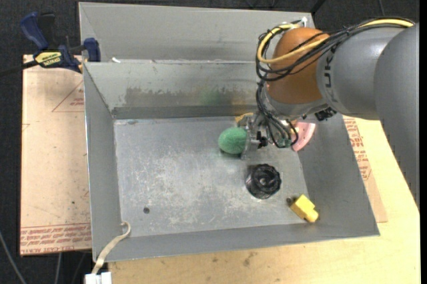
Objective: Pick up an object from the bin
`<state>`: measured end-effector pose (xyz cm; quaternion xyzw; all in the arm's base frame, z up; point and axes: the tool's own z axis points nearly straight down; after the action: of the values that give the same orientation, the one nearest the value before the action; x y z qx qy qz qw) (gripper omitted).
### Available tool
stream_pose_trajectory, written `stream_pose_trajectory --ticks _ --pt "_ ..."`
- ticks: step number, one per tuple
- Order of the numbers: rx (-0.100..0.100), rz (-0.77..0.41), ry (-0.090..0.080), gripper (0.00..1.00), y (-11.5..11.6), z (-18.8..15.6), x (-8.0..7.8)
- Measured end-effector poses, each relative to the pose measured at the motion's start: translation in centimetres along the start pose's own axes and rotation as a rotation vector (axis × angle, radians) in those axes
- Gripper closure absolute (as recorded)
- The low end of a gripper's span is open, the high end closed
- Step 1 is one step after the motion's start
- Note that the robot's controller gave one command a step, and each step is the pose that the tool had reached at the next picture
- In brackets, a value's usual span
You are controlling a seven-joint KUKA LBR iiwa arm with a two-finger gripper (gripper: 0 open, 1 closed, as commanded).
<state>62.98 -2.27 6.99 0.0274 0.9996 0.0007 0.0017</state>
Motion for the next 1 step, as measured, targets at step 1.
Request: stream_pose_trajectory --ticks 1 --pt "0.000 -0.004 -0.001 1.00 -1.70 -0.03 -0.64"
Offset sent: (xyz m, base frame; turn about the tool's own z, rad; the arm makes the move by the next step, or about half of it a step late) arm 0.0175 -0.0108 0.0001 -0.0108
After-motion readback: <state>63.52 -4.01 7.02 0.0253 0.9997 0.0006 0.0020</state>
